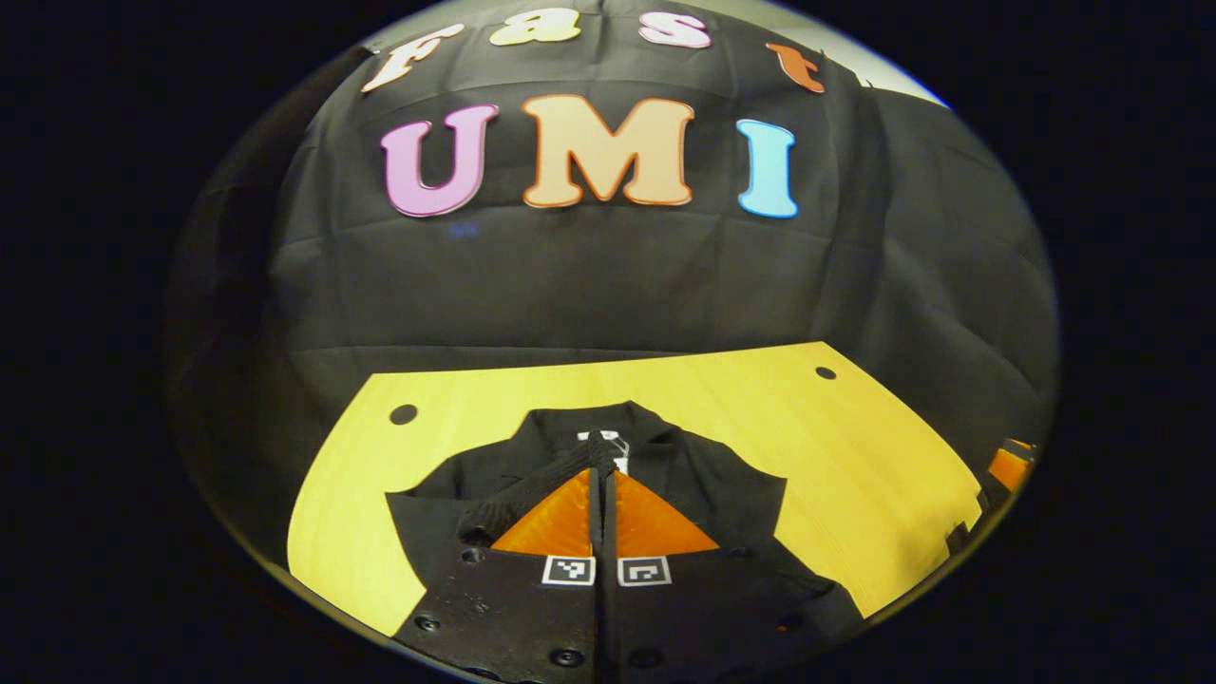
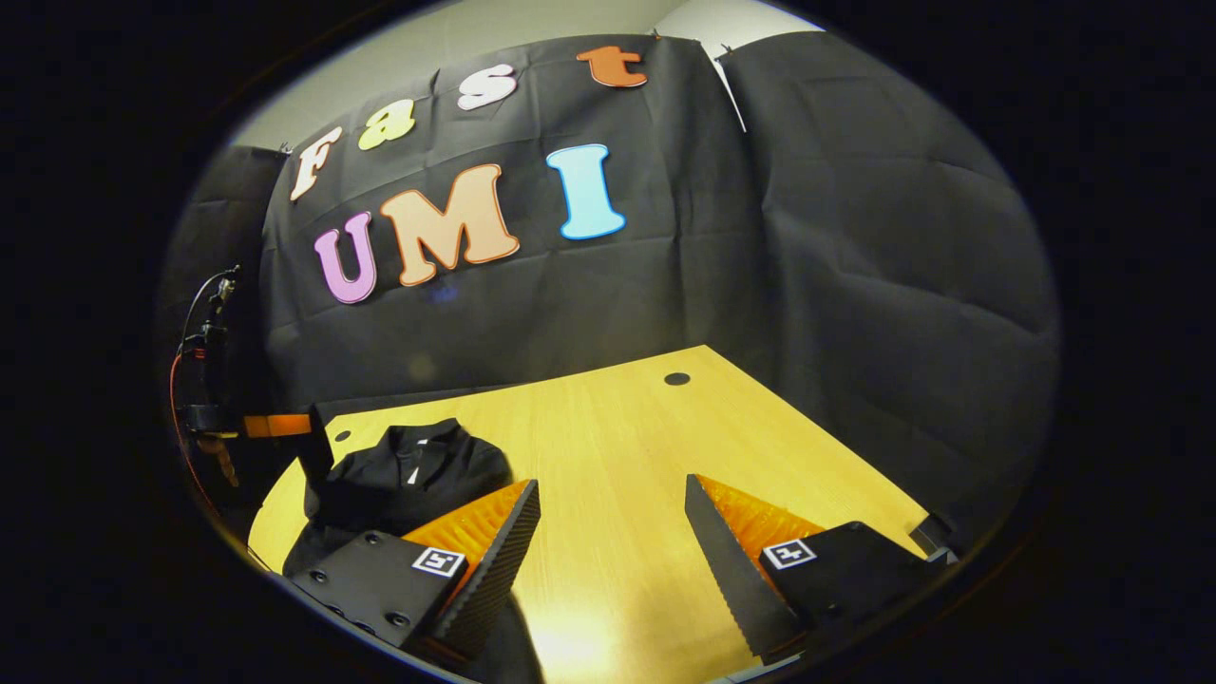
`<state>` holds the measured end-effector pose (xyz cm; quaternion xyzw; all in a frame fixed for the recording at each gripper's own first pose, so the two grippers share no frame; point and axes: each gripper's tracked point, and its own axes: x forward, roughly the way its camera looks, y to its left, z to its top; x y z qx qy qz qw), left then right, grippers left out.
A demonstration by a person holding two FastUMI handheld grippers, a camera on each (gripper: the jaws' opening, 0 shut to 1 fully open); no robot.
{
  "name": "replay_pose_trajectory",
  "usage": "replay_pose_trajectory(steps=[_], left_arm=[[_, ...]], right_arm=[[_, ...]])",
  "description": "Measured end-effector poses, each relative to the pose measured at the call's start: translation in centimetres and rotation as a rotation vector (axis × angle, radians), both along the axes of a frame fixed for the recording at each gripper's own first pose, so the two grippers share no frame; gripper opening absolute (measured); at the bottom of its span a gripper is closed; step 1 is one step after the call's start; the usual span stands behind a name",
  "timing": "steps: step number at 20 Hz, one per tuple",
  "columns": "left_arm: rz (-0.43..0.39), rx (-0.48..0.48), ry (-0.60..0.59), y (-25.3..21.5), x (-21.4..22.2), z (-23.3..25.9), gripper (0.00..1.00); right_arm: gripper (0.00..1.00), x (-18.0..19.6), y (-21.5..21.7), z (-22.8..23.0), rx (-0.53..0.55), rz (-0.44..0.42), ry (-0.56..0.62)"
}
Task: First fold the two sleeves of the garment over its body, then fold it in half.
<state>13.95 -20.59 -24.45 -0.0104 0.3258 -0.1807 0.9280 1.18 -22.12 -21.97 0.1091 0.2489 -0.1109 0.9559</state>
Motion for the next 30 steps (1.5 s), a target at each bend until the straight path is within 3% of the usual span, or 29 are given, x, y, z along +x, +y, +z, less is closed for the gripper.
replay_pose_trajectory(steps=[7,11,13,16,20,30], left_arm=[[-0.078,0.034,0.075,-5.6,-1.4,-3.4,0.0],[-0.063,0.062,0.1,-6.7,-1.4,-4.8,0.0],[-0.054,-0.019,0.106,-7.5,-1.5,-4.1,0.0],[-0.005,-0.02,0.003,-5.8,-1.9,-1.2,0.89],[0.049,0.034,-0.051,-0.5,-3.1,1.4,0.92],[0.14,0.116,0.058,11.8,-13.3,-0.8,0.92]], right_arm=[[0.97,-1.6,-2.4,-0.8,-0.005,-0.016,0.012],[0.98,-2.3,-3.0,-1.2,-0.007,-0.014,0.022],[0.98,-2.5,-2.8,-1.4,0.004,-0.009,0.023],[0.98,-2.1,-1.8,-1.7,0.016,0.025,0.02],[0.97,-1.2,1.3,-2.4,0.061,0.119,0.032],[0.98,-3.3,9.9,-4.1,0.065,0.235,0.078]])
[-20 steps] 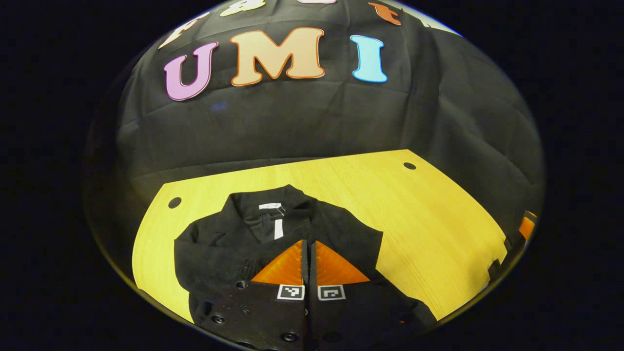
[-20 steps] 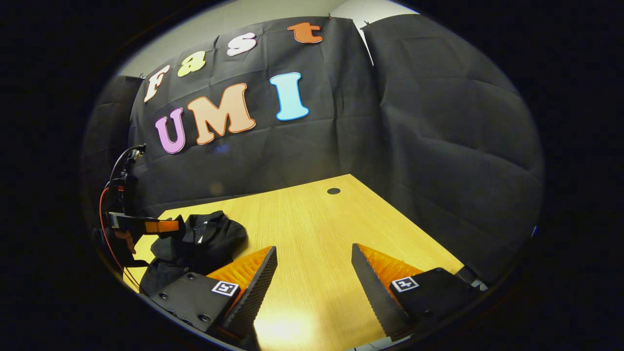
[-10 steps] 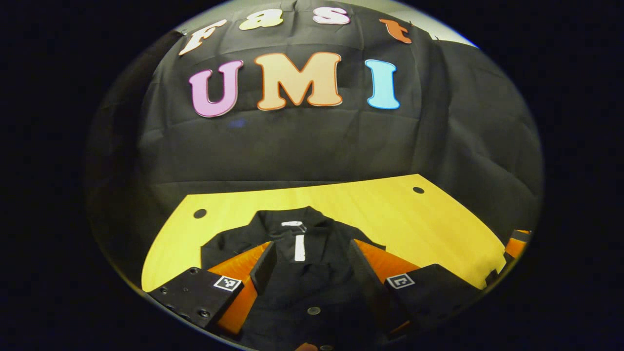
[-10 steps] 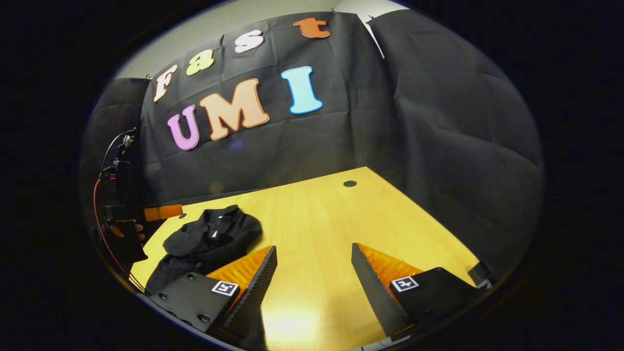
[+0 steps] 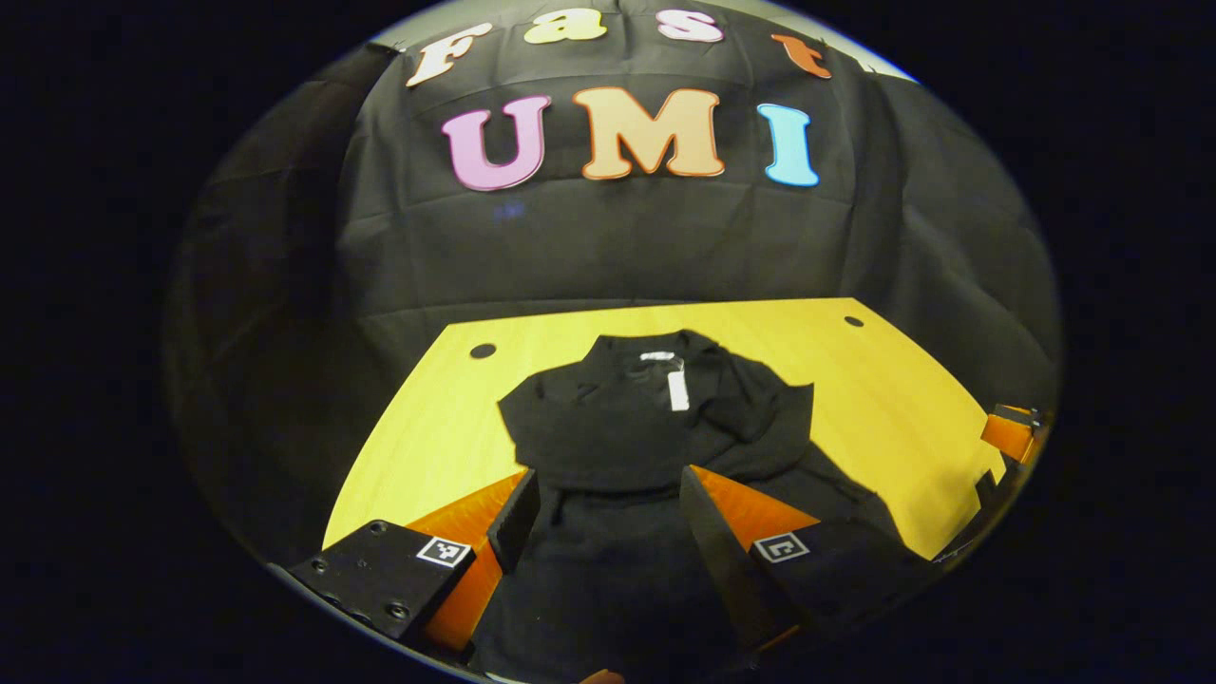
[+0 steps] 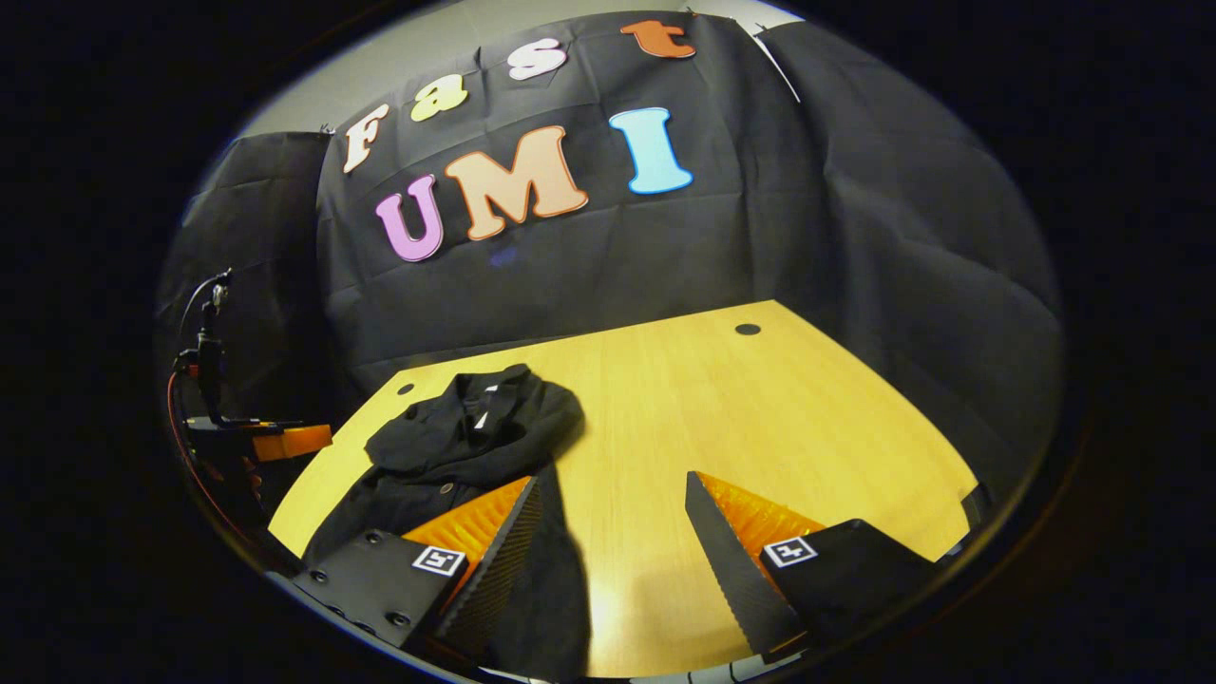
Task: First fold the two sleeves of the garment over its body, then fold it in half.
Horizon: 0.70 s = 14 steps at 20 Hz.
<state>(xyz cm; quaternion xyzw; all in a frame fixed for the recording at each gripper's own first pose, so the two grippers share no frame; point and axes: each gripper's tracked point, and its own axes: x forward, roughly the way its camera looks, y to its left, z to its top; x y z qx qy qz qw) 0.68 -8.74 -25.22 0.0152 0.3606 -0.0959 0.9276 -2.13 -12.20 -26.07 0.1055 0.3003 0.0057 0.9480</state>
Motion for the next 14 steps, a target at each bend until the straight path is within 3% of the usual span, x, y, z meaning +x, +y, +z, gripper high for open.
replay_pose_trajectory(steps=[14], left_arm=[[0.101,0.048,0.21,9.3,-12.6,-7.5,0.92]], right_arm=[[0.98,-7.9,4.6,-6.7,-0.091,0.077,0.183]])
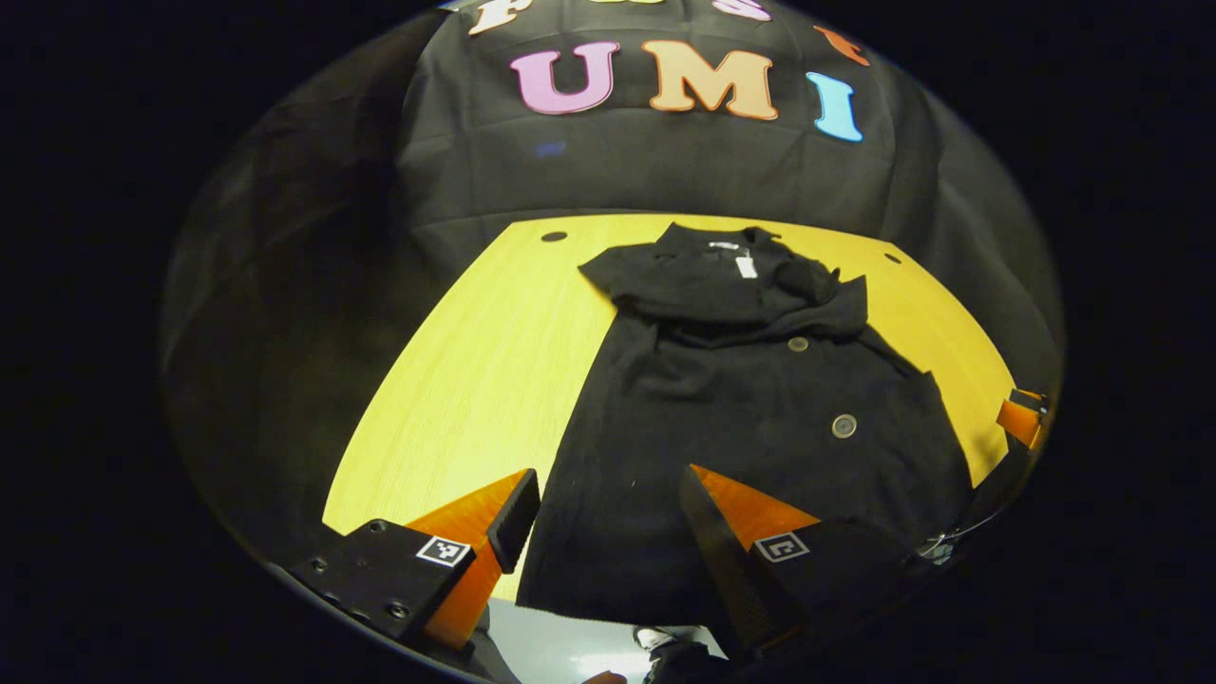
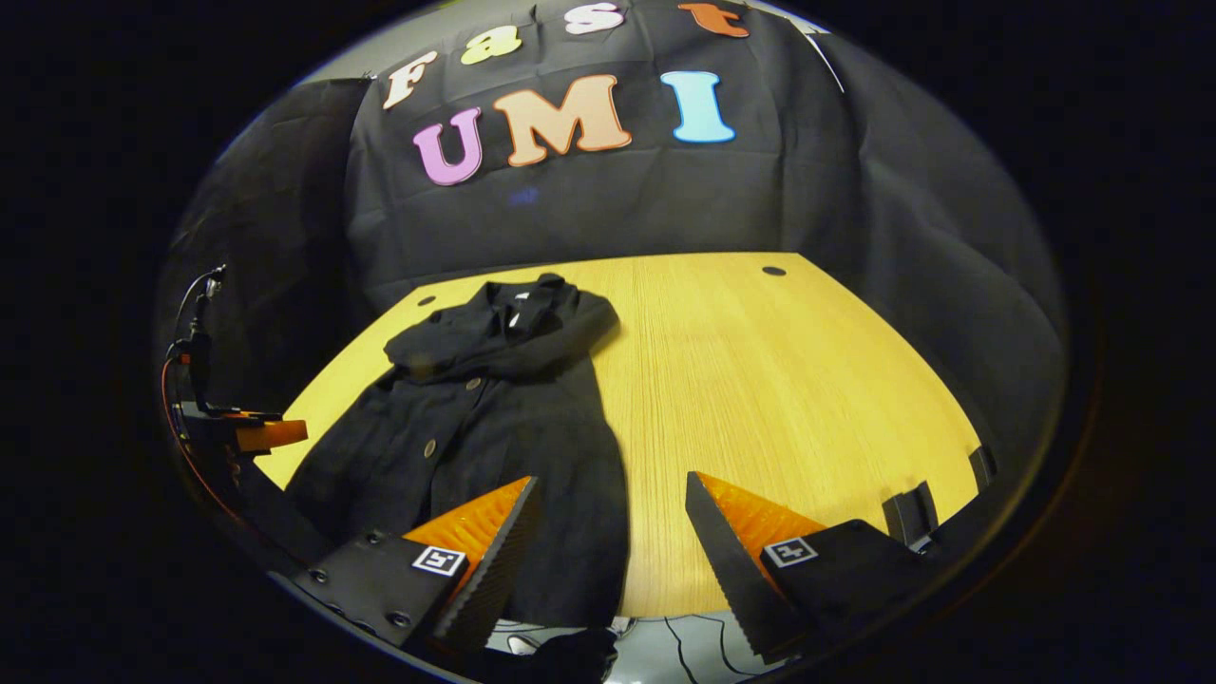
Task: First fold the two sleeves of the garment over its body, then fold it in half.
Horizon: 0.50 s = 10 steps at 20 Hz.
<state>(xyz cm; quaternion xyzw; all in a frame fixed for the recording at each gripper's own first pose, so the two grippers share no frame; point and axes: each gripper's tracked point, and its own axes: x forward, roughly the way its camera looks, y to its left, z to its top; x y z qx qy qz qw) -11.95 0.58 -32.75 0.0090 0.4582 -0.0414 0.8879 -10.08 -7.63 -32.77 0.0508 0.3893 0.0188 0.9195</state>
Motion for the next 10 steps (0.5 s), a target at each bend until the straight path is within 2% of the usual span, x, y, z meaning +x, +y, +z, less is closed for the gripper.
replay_pose_trajectory(steps=[6,7,8,10], left_arm=[[0.036,0.027,0.057,1.9,-3.1,-2.8,0.93],[0.042,0.027,0.065,2.0,-3.5,-3.3,0.89],[0.046,0.028,0.072,2.2,-3.7,-3.7,0.93],[0.055,0.033,0.083,2.7,-4.3,-4.6,0.92]], right_arm=[[0.98,-2.7,0.6,-2.9,-0.018,-0.007,0.075],[0.98,-2.9,0.8,-3.1,-0.019,-0.01,0.084],[0.98,-3.0,1.0,-3.5,-0.022,-0.008,0.091],[0.98,-3.2,1.7,-4.2,-0.029,0.003,0.107]])
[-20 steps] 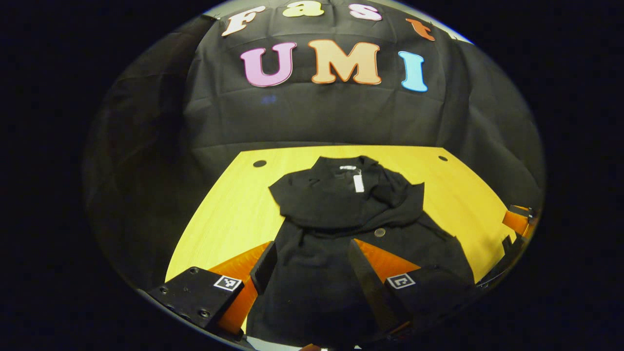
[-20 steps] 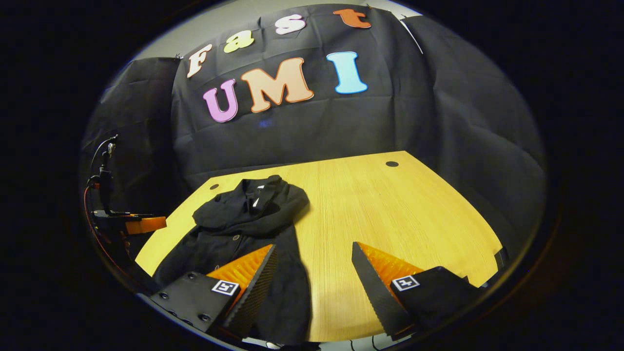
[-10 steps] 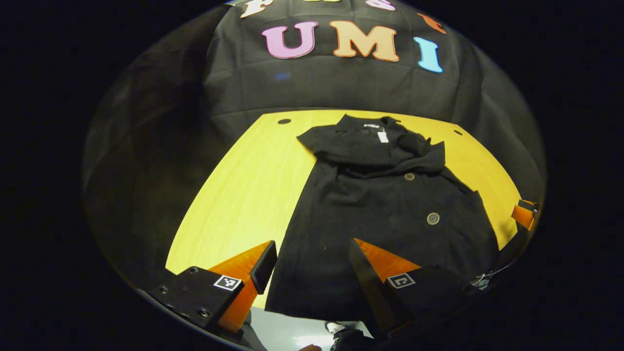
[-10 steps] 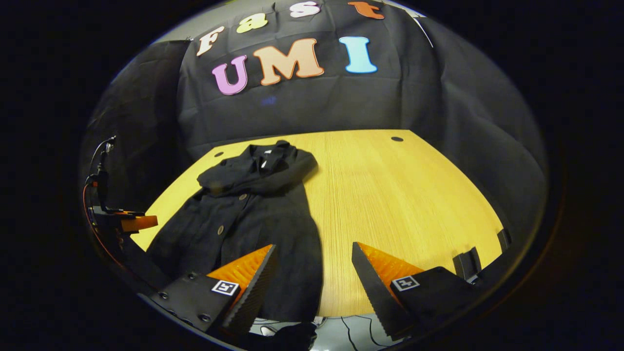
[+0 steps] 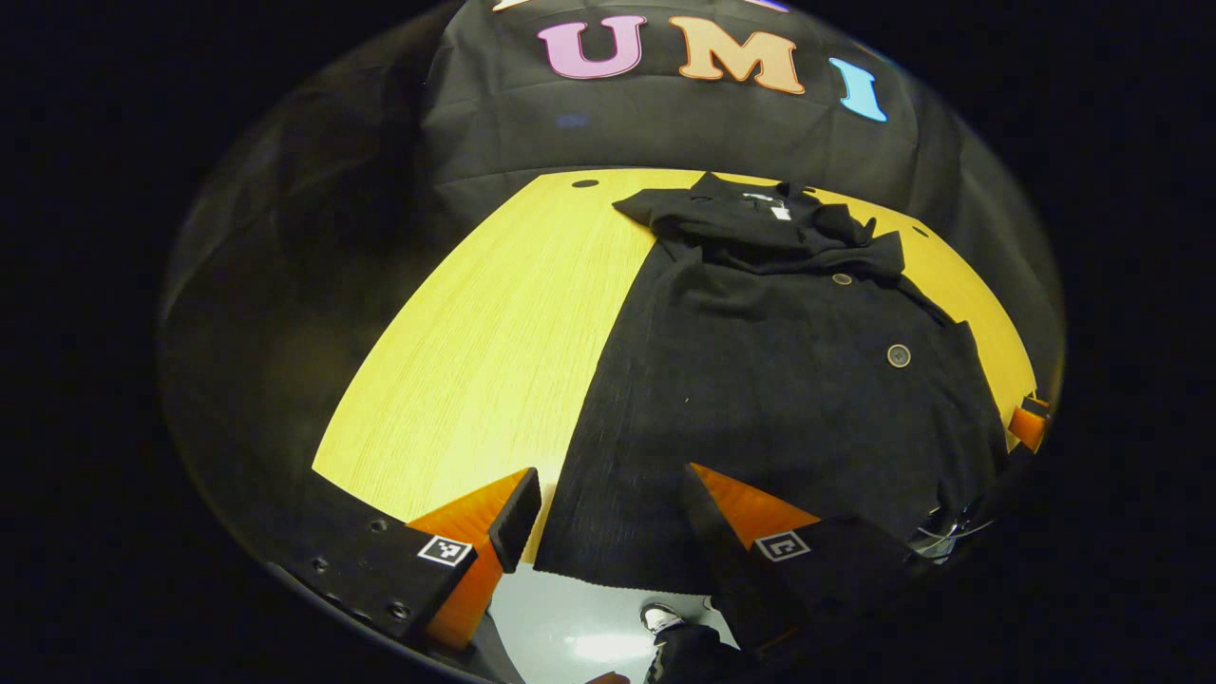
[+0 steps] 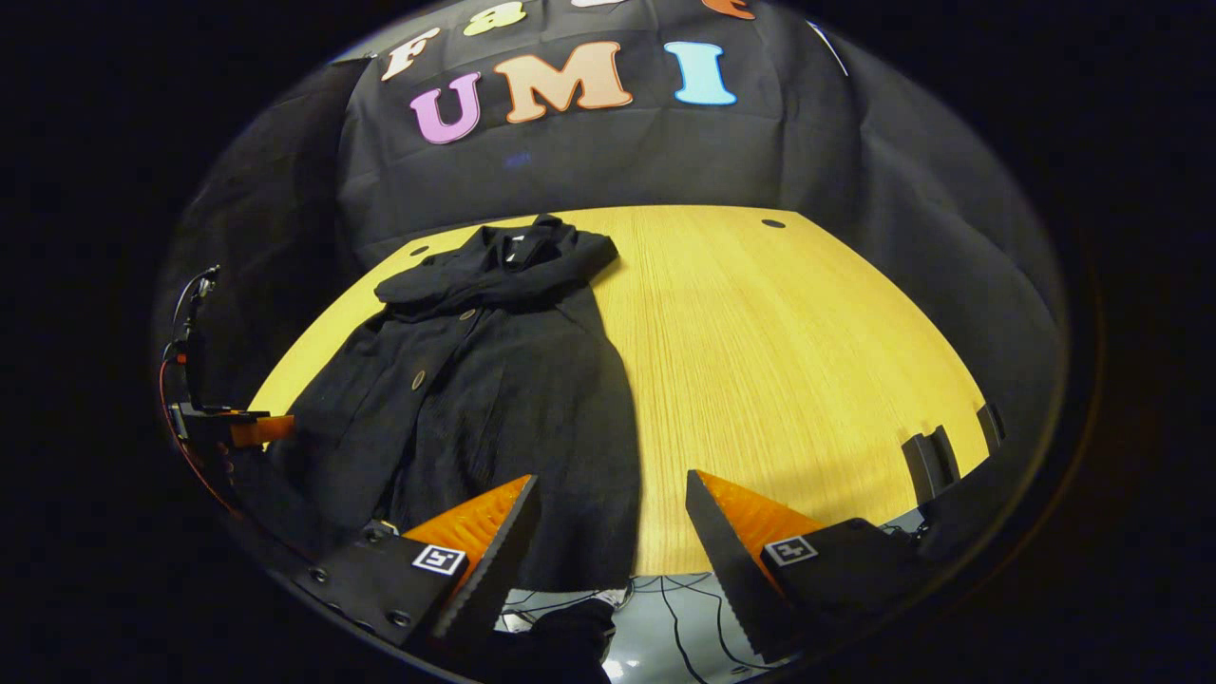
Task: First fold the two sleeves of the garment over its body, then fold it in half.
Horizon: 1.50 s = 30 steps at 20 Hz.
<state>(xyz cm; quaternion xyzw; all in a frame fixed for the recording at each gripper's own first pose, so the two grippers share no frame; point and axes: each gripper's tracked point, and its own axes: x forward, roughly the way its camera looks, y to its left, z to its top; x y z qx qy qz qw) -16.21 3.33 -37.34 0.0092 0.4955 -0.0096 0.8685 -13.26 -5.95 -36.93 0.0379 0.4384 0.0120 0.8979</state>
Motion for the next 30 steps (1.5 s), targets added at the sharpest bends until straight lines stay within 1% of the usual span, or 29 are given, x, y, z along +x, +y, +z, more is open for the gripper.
replay_pose_trajectory(steps=[1,2,3,4,5,6,7,8,9,10,11,12,13,14,15,16,17,18,20,22,23,24,26,29,30], left_arm=[[0.015,-0.018,0.016,-0.1,-0.7,-0.3,0.92],[0.019,-0.03,-0.015,0.1,0.0,0.2,0.93],[0.025,-0.047,0.002,-0.2,-0.2,-0.2,0.94],[0.026,-0.066,-0.004,-0.4,0.0,-0.1,0.92],[0.01,-0.071,-0.008,-0.6,-0.2,-0.3,0.96],[-0.022,-0.07,-0.016,-0.8,-0.1,-0.3,0.92],[-0.048,-0.065,-0.027,-0.8,0.0,-0.4,0.93],[-0.062,-0.07,-0.026,-0.8,-0.2,-0.4,0.92],[-0.069,-0.073,-0.031,-0.7,-0.2,-0.2,0.9],[-0.075,-0.081,-0.033,-0.9,-0.2,-0.3,0.88],[-0.087,-0.084,-0.04,-1.0,-0.2,-0.3,0.87],[-0.107,-0.095,-0.051,-1.6,0.0,-0.4,0.81],[-0.136,-0.108,-0.068,-2.4,0.1,-0.4,0.77],[-0.161,-0.124,-0.089,-3.1,0.0,-0.4,0.56],[-0.167,-0.139,-0.11,-3.5,0.1,-0.3,0.35],[-0.147,-0.143,-0.124,-3.5,0.0,-0.2,0.14],[-0.126,-0.151,-0.118,-3.4,0.1,-0.4,0.03],[-0.105,-0.166,-0.098,-3.3,0.1,-0.5,0.0],[-0.088,-0.215,-0.079,-3.6,0.0,-0.3,0.0],[-0.084,-0.252,-0.048,-3.5,0.0,-0.1,0.0],[-0.081,-0.274,-0.052,-3.5,0.2,0.5,0.0],[-0.078,-0.295,-0.062,-3.7,0.6,1.4,0.0],[-0.066,-0.346,-0.072,-4.5,1.6,3.1,0.0],[-0.013,-0.397,-0.078,-5.5,3.5,5.5,0.0],[-0.002,-0.421,-0.099,-6.0,4.6,6.7,0.0]], right_arm=[[0.98,-0.2,0.3,-0.4,-0.005,0.006,0.014],[0.98,-0.4,0.6,-0.9,-0.01,0.012,0.028],[0.93,-0.7,0.8,-1.4,-0.017,0.018,0.041],[0.98,-1.1,0.9,-2.1,-0.026,0.021,0.062],[0.98,-1.6,1.0,-2.9,-0.034,0.022,0.094],[0.98,-2.8,0.9,-4.0,-0.055,0.026,0.154],[0.98,-2.2,0.9,-3.5,-0.074,0.04,0.109],[1.0,-2.1,1.2,-3.7,-0.072,0.038,0.113],[0.99,-2.2,1.4,-3.8,-0.064,0.03,0.115],[0.96,-2.2,1.2,-3.9,-0.06,0.025,0.111],[0.95,-2.1,1.2,-3.9,-0.056,0.027,0.102],[0.96,-1.8,1.3,-3.9,-0.056,0.031,0.09],[0.73,-1.4,1.4,-4.0,-0.055,0.027,0.067],[0.5,-1.2,1.6,-4.1,-0.044,0.015,0.047],[0.27,-1.1,1.8,-4.2,-0.04,0.001,0.032],[0.16,-1.1,1.7,-4.2,-0.049,-0.007,0.02],[0.12,-1.2,1.8,-4.4,-0.055,-0.009,0.015],[0.06,-1.3,1.9,-4.2,-0.057,-0.019,0.012],[0.03,-1.2,2.1,-4.2,-0.046,-0.036,0.032],[0.05,-1.0,2.2,-3.7,-0.025,-0.041,0.025],[0.05,-0.8,2.2,-2.9,-0.013,-0.044,0.01],[0.03,-0.5,2.2,-2.1,0.006,-0.05,-0.009],[0.03,0.6,2.4,0.6,0.049,-0.055,-0.073],[0.02,2.8,2.8,3.9,0.088,-0.004,-0.134],[0.02,3.8,2.9,4.9,0.091,0.021,-0.157]])
